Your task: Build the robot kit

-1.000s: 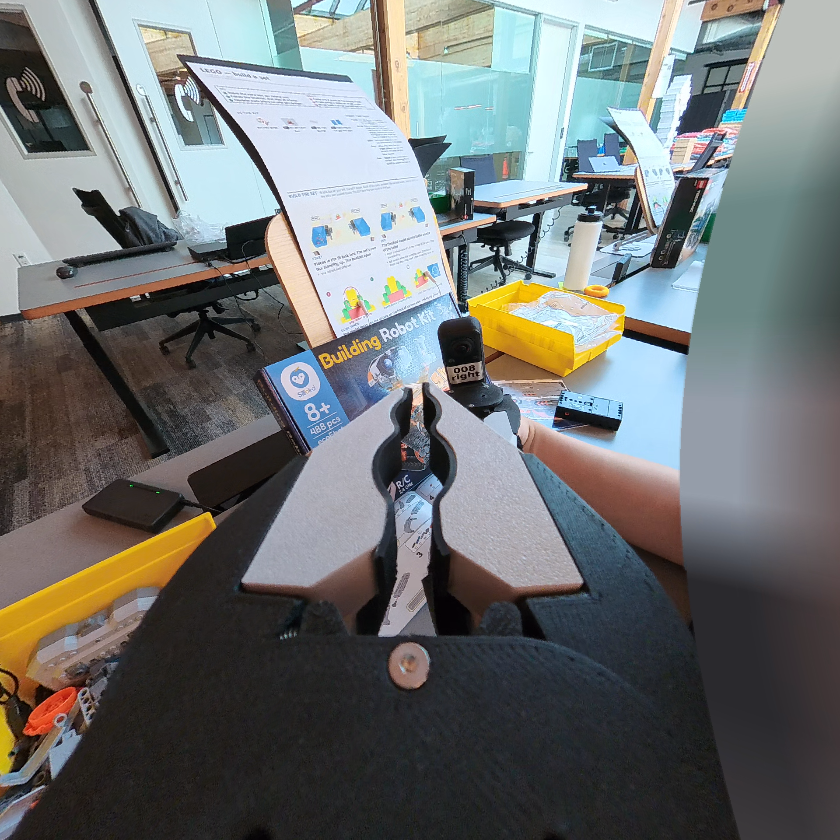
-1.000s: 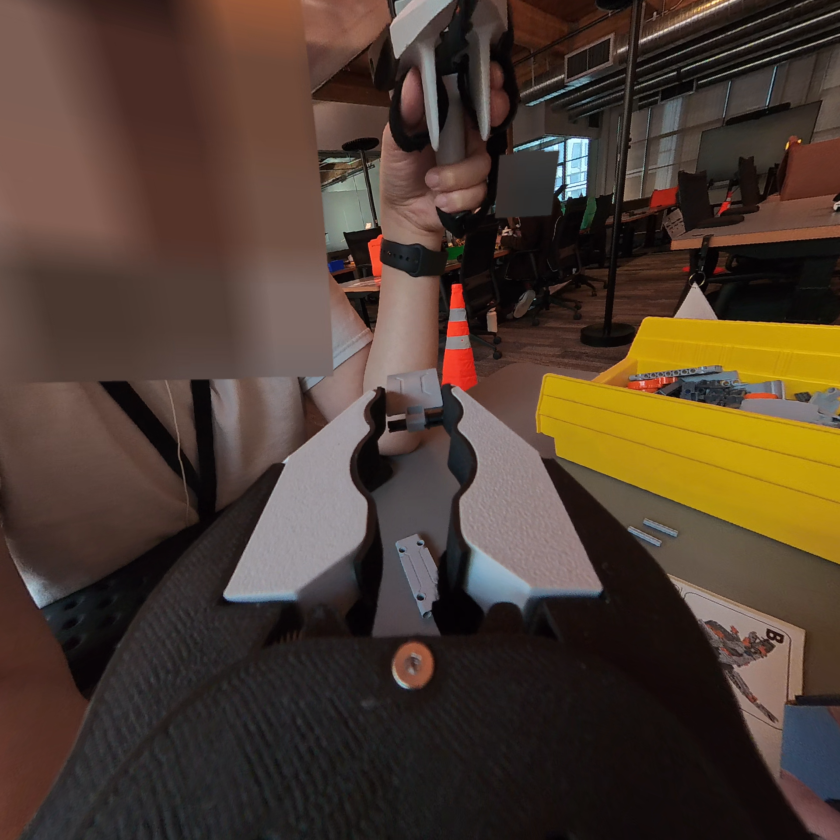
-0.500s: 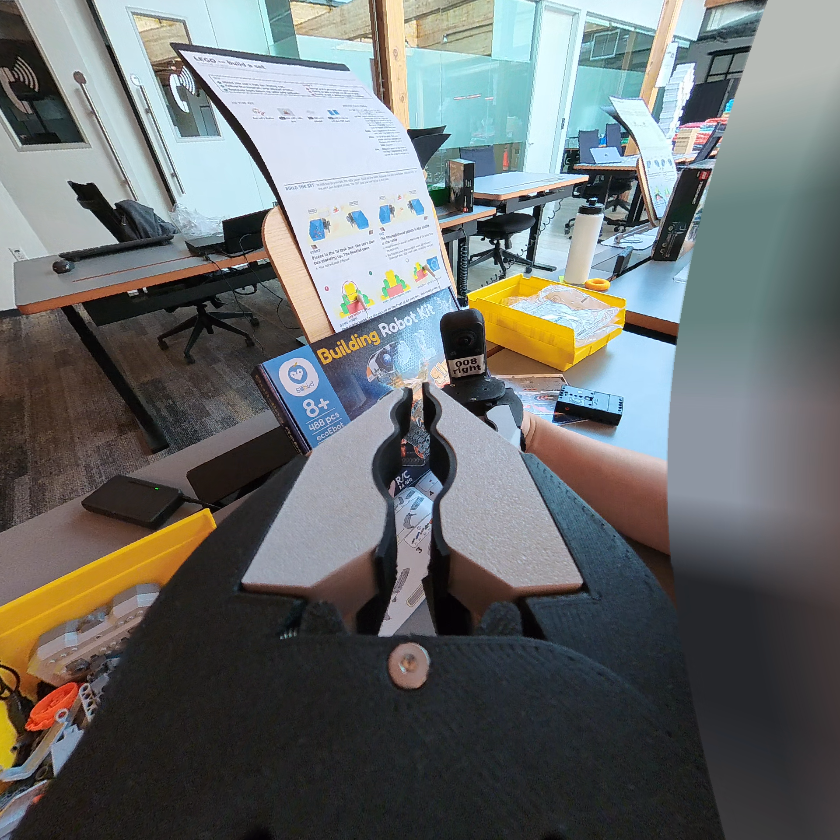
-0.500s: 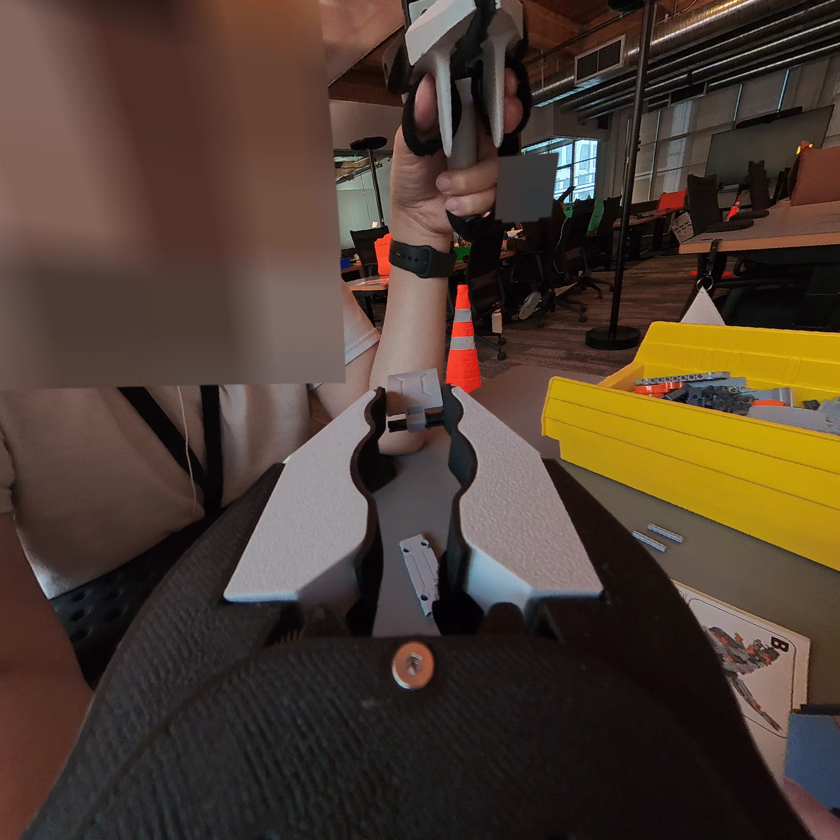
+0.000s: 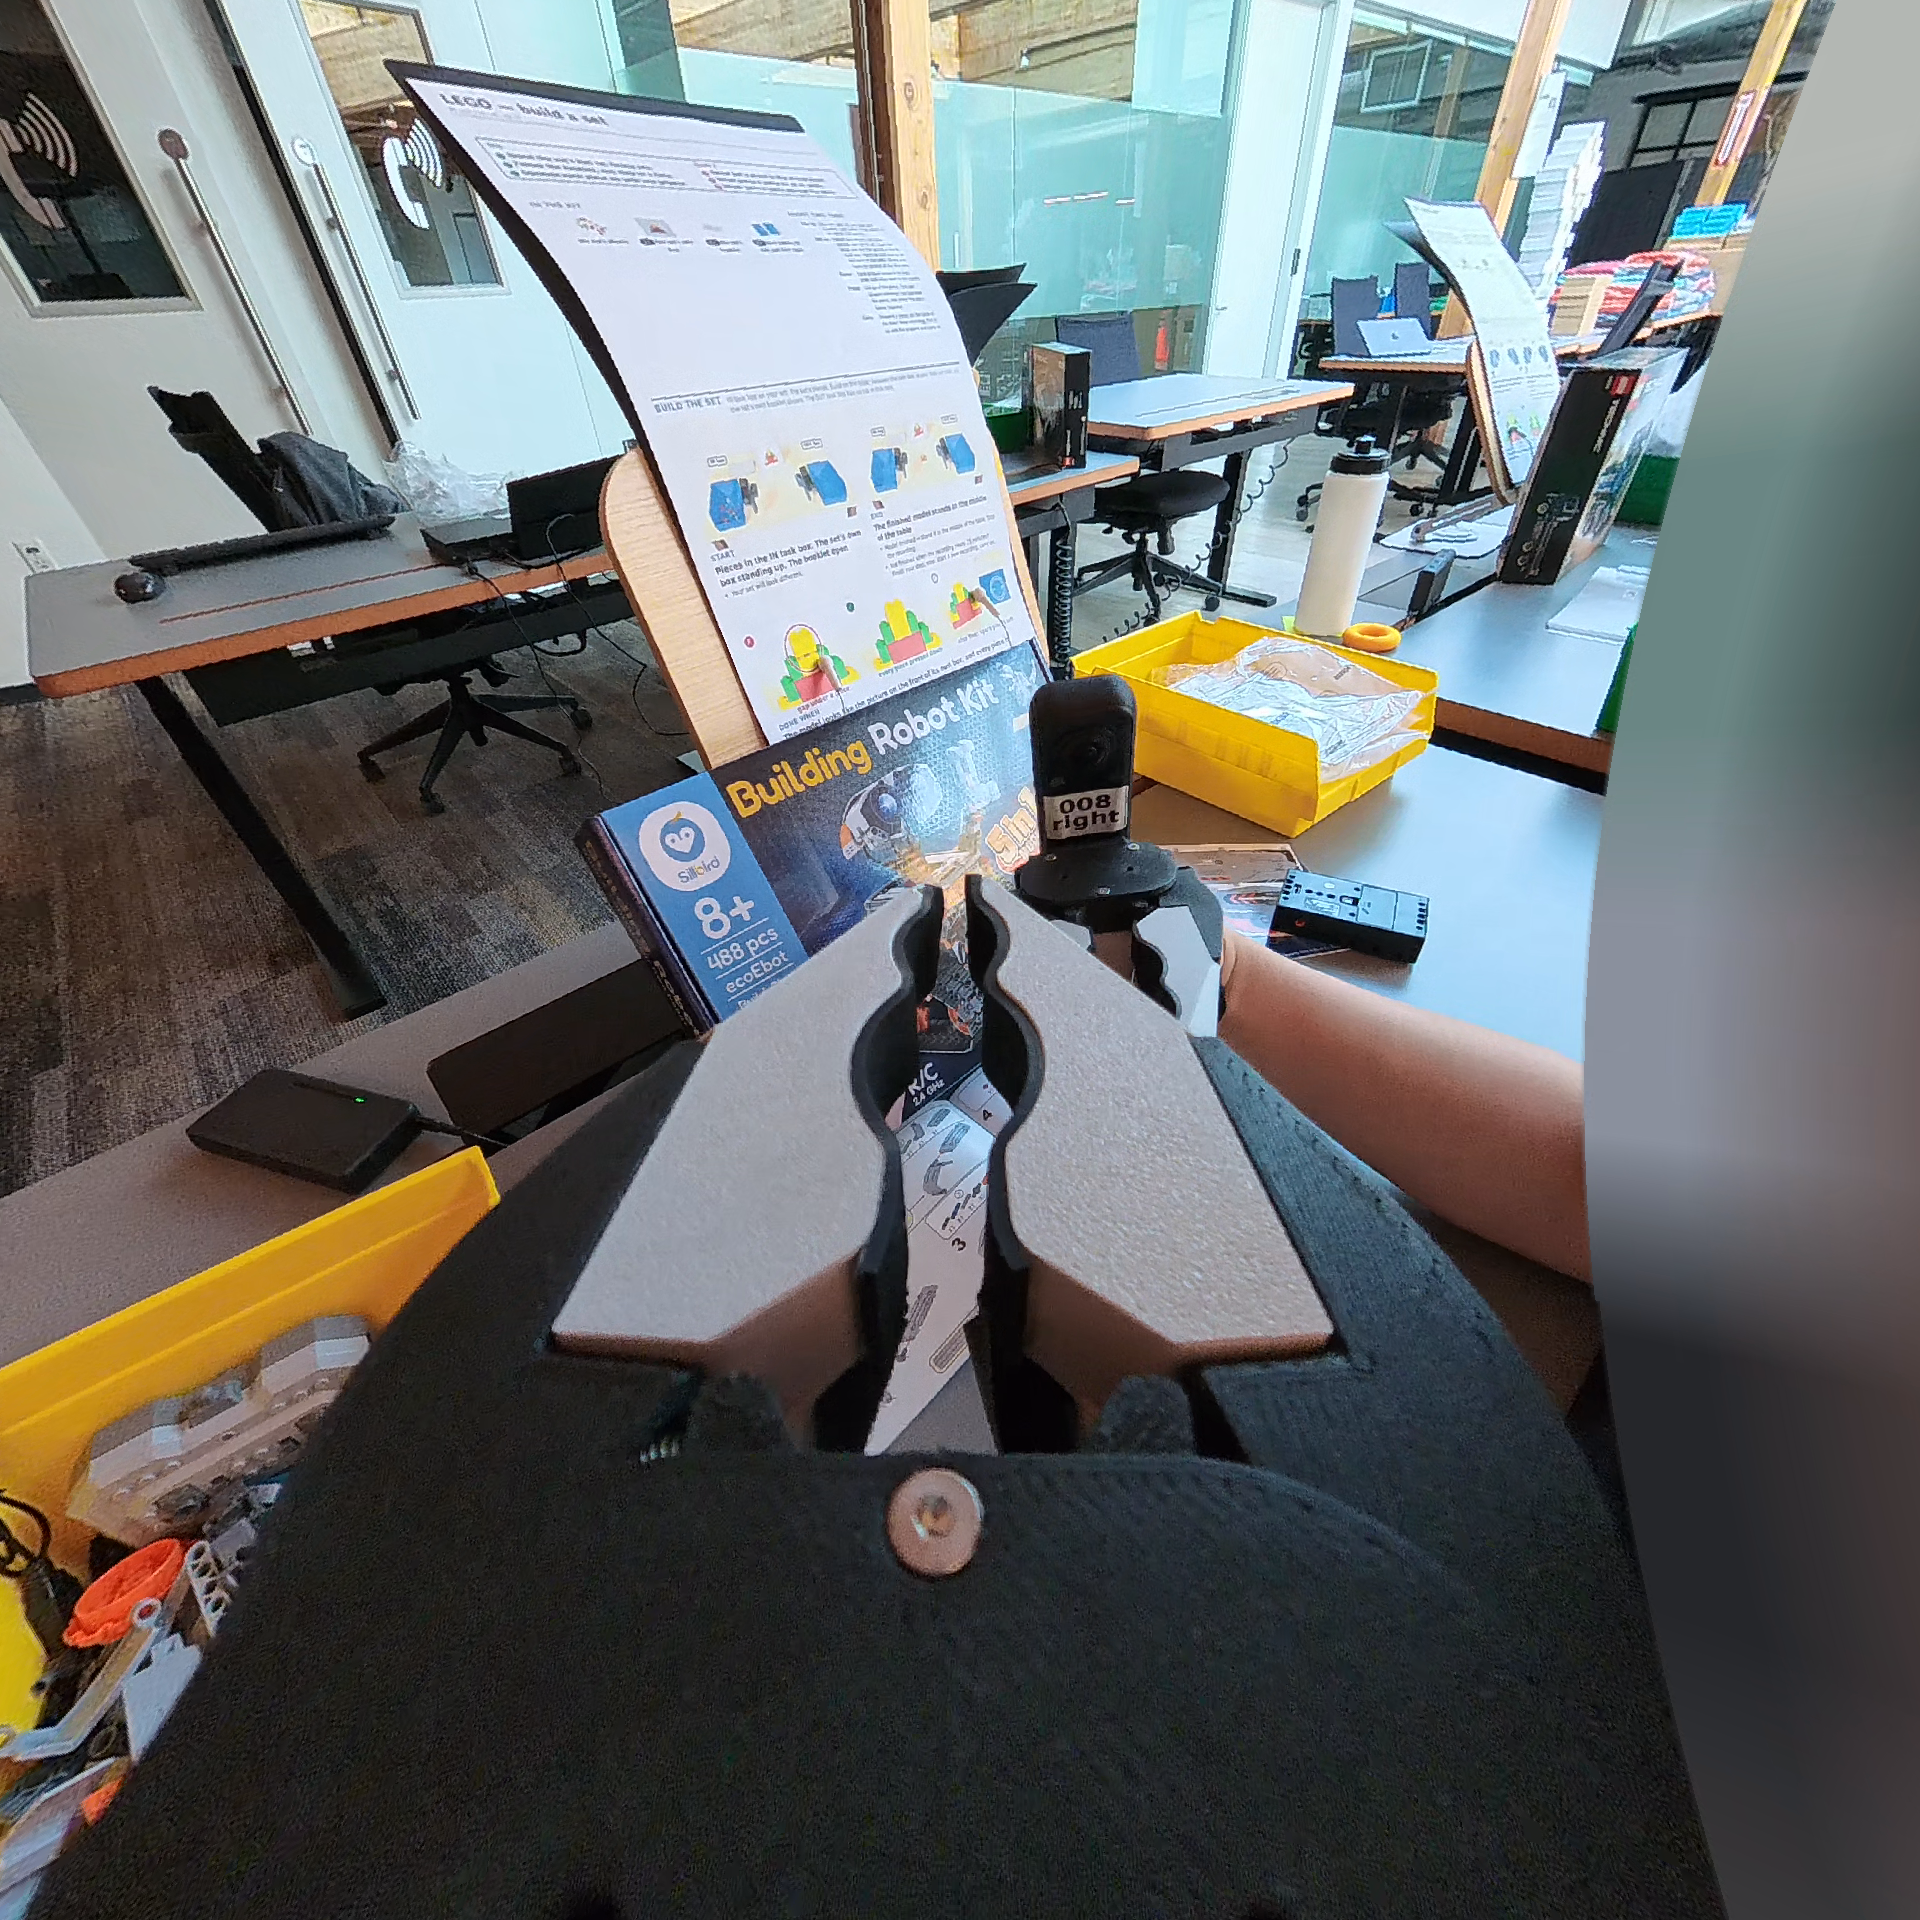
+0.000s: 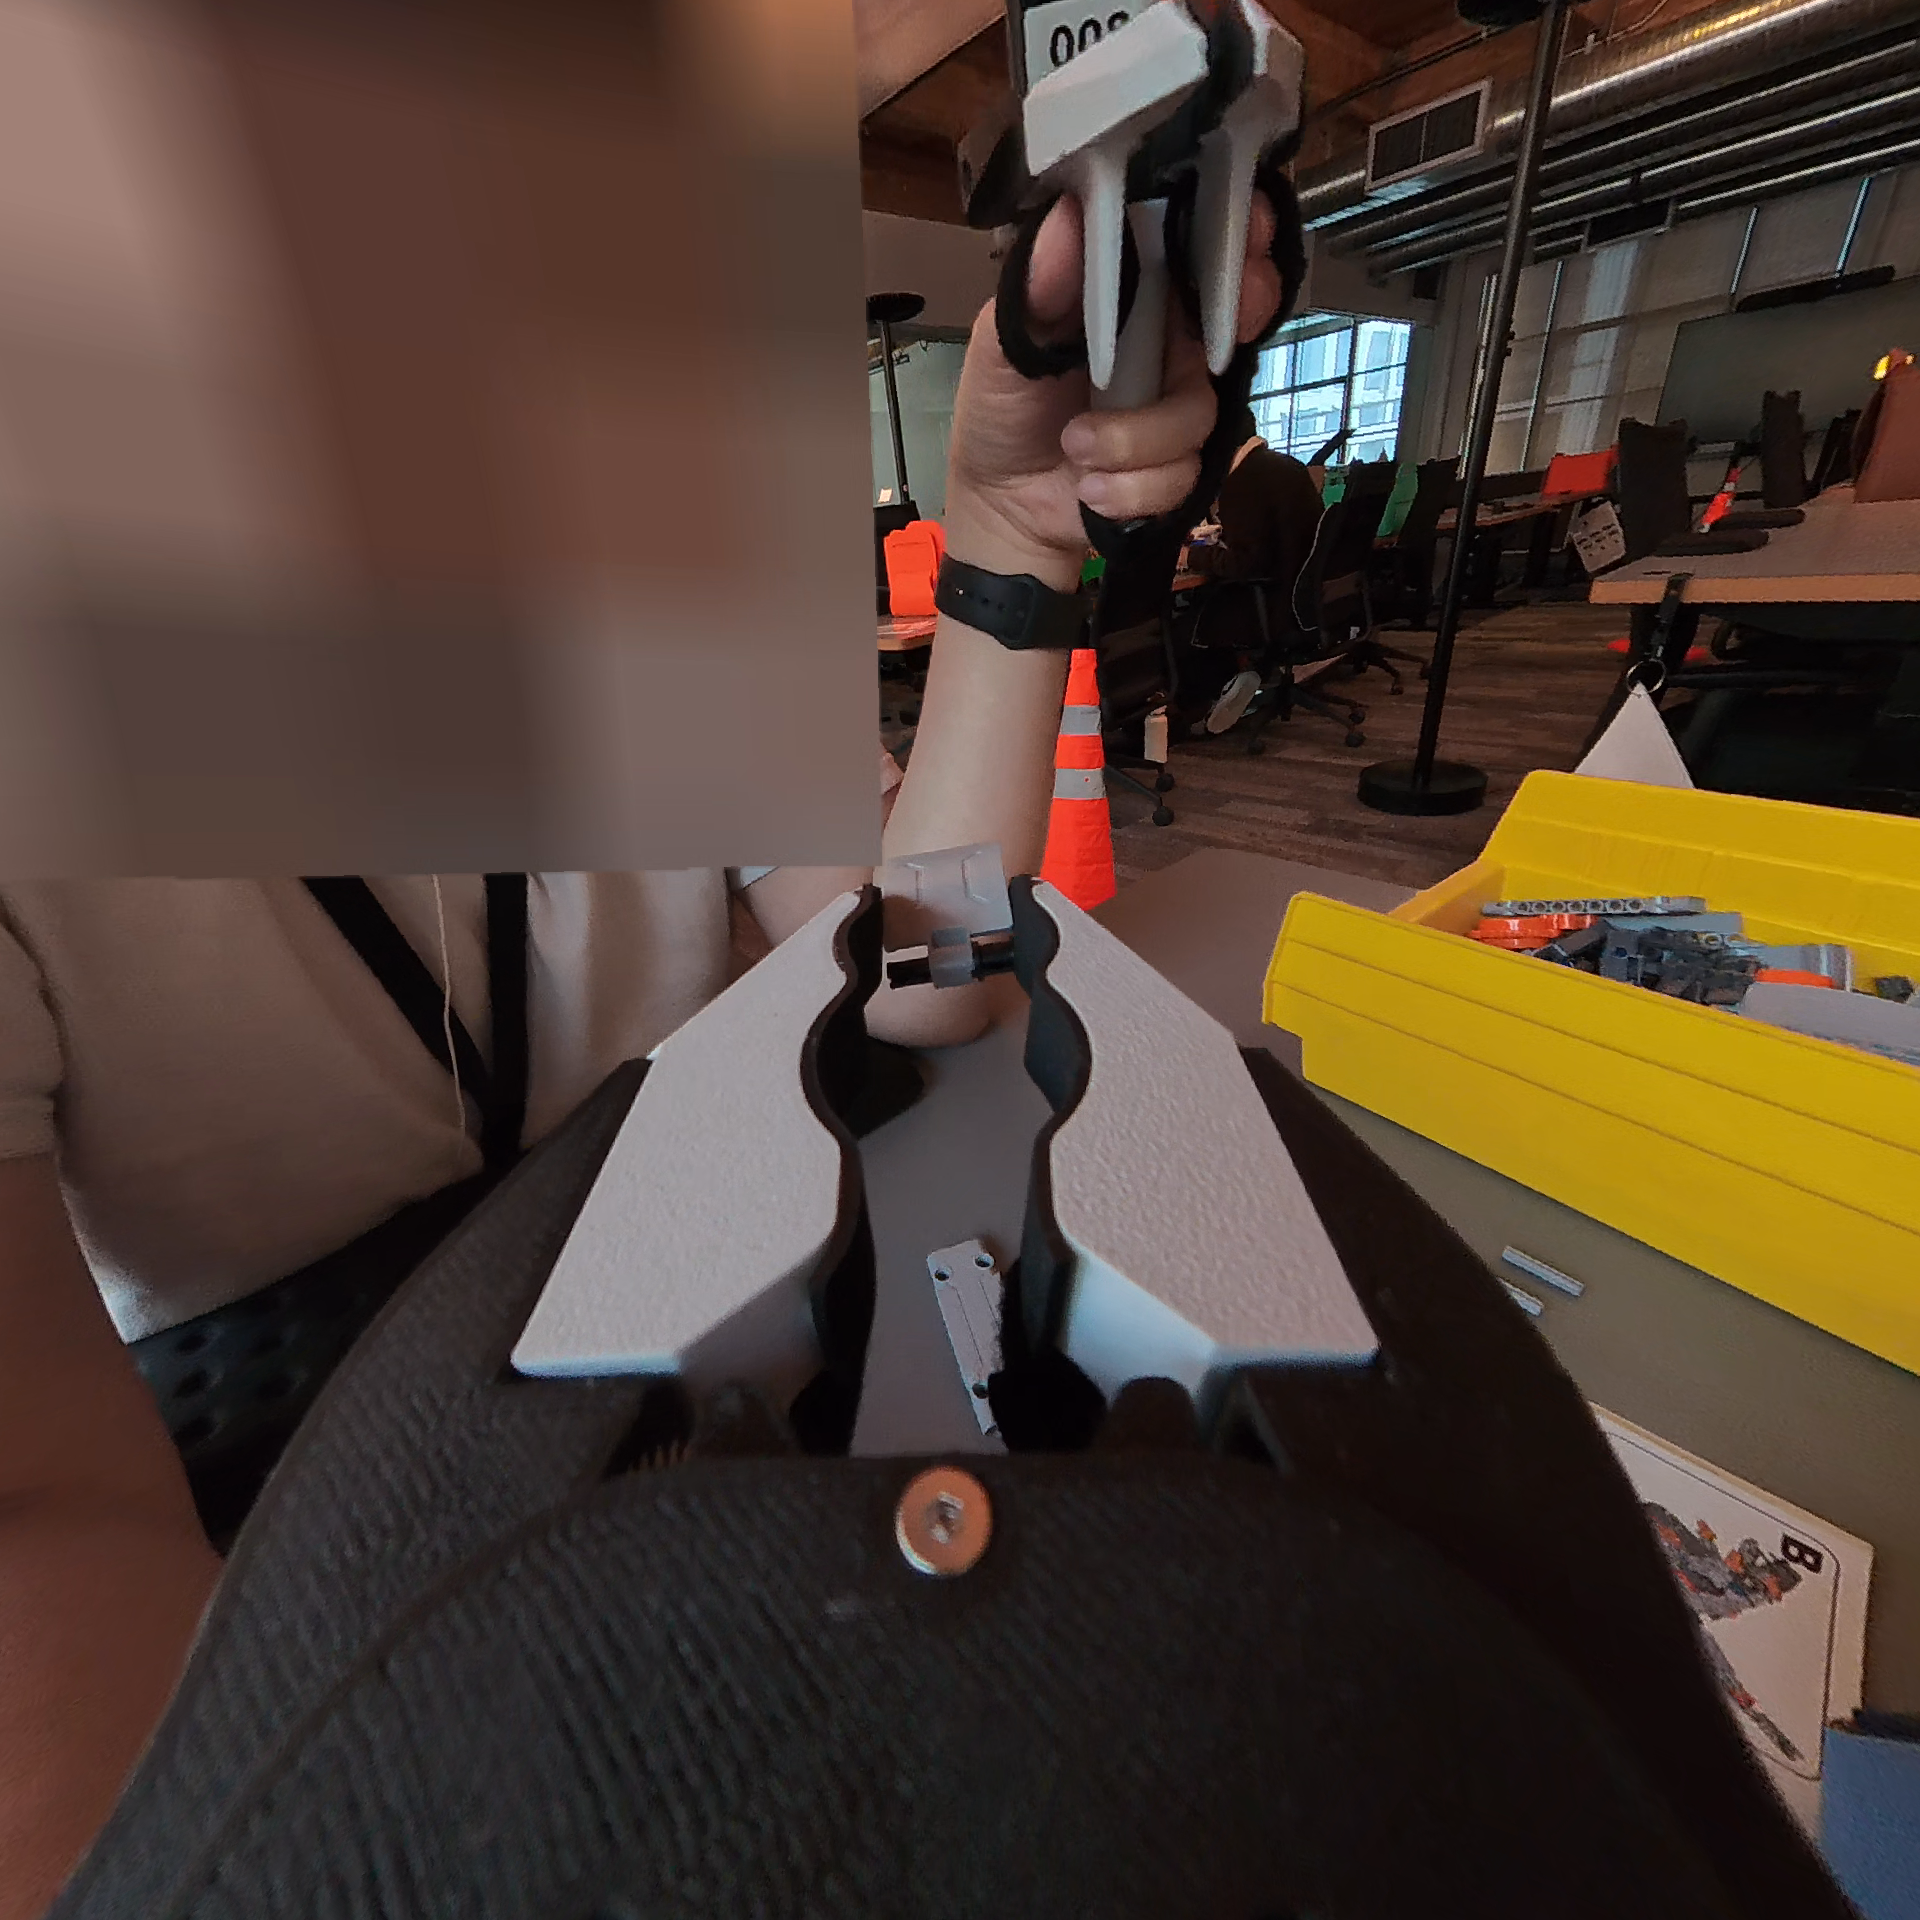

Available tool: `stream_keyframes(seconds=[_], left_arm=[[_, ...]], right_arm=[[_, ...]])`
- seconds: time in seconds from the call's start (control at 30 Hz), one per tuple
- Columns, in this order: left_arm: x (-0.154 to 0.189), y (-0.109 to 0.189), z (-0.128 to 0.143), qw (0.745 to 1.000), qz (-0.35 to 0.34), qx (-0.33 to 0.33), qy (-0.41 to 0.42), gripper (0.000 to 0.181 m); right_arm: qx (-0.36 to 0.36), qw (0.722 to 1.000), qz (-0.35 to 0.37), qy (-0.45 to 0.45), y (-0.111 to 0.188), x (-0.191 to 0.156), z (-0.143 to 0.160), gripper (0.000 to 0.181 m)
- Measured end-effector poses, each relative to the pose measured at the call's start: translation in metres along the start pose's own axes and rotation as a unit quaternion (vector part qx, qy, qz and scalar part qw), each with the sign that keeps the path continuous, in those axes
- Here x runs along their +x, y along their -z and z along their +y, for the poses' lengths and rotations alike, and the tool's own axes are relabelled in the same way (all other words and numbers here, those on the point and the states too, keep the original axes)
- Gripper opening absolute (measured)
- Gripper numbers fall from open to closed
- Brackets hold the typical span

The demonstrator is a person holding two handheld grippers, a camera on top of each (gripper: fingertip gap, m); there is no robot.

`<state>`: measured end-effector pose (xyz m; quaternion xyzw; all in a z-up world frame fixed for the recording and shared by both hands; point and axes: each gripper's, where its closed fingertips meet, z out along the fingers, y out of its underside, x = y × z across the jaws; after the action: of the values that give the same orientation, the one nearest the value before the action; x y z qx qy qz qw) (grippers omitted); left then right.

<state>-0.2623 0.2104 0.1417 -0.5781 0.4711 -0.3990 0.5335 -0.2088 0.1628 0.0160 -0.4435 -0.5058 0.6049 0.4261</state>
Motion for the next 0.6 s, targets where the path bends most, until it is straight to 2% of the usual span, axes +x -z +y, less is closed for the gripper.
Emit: stream_keyframes(seconds=[0.37,0.6], left_arm=[[0.0,0.0,0.001,1.0,-0.001,-0.003,-0.001,0.002],[-0.003,0.002,0.001,1.0,-0.005,-0.002,0.003,0.002]], right_arm=[[0.006,1.0,-0.013,0.019,-0.003,-0.008,-0.008,0.024],[0.015,0.998,-0.046,0.03,-0.007,-0.021,-0.013,0.024]])
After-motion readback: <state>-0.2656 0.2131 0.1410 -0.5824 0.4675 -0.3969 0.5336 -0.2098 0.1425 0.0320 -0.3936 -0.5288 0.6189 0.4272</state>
